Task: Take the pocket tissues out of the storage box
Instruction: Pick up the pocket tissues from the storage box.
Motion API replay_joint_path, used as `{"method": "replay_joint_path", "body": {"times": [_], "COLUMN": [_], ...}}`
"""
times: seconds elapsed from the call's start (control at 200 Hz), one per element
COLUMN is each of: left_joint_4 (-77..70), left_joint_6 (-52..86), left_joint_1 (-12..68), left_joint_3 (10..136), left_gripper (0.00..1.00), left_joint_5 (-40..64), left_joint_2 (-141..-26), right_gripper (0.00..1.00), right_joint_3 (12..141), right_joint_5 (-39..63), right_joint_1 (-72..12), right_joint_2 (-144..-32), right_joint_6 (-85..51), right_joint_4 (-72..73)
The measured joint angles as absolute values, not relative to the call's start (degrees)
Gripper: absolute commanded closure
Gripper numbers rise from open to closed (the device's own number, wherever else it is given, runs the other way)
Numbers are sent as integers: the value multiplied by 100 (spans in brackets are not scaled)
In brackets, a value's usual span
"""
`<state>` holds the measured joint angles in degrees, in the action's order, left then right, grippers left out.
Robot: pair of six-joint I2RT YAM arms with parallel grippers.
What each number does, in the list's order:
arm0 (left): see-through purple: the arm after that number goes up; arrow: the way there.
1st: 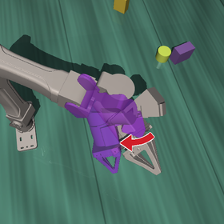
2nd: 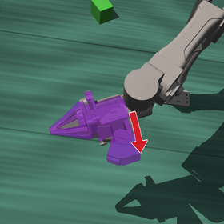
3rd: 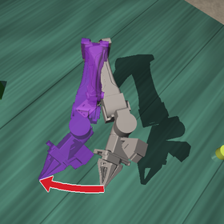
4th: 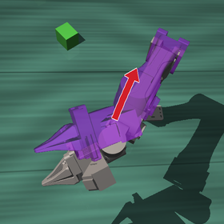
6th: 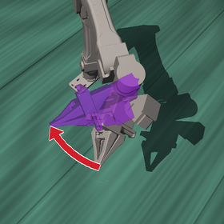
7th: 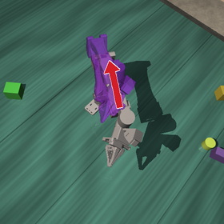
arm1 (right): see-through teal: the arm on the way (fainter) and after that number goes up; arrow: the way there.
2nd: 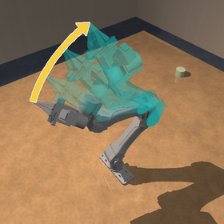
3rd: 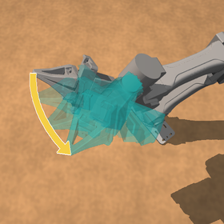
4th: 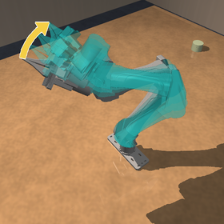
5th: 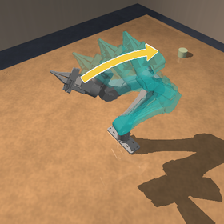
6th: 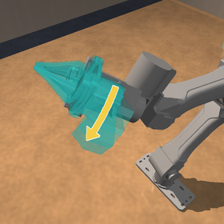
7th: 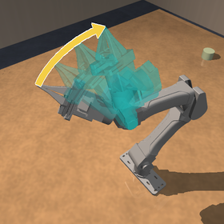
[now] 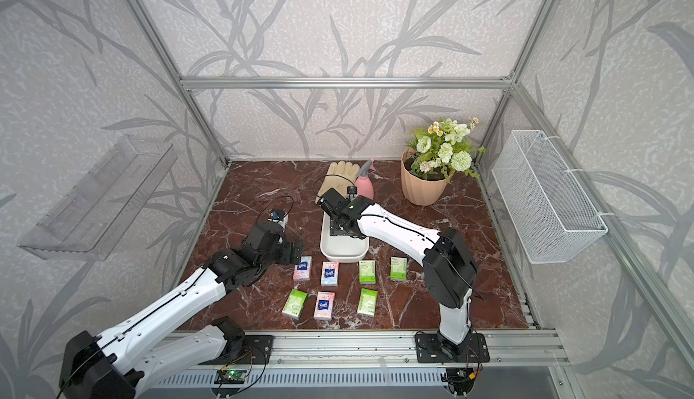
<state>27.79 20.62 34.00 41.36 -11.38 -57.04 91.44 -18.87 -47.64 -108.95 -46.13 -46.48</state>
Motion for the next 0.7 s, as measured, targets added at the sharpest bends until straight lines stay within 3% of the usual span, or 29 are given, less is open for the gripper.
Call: {"method": "replay_joint_path", "body": {"times": [0.7], "left_joint_4": [2722], "left_joint_6": [2126], "left_joint_1": [3400], "left_joint_3": [3994], "left_gripper": [0], "left_joint_5": [-1203], "left_joint_2": [-5710], "right_gripper": [14], "right_joint_3": [11085], "right_joint_5": [-1278], "right_joint_1": [-4226], "right_joint_2": [-13220], "right_joint_6": [-3734], "right_joint_4": [-4753]}}
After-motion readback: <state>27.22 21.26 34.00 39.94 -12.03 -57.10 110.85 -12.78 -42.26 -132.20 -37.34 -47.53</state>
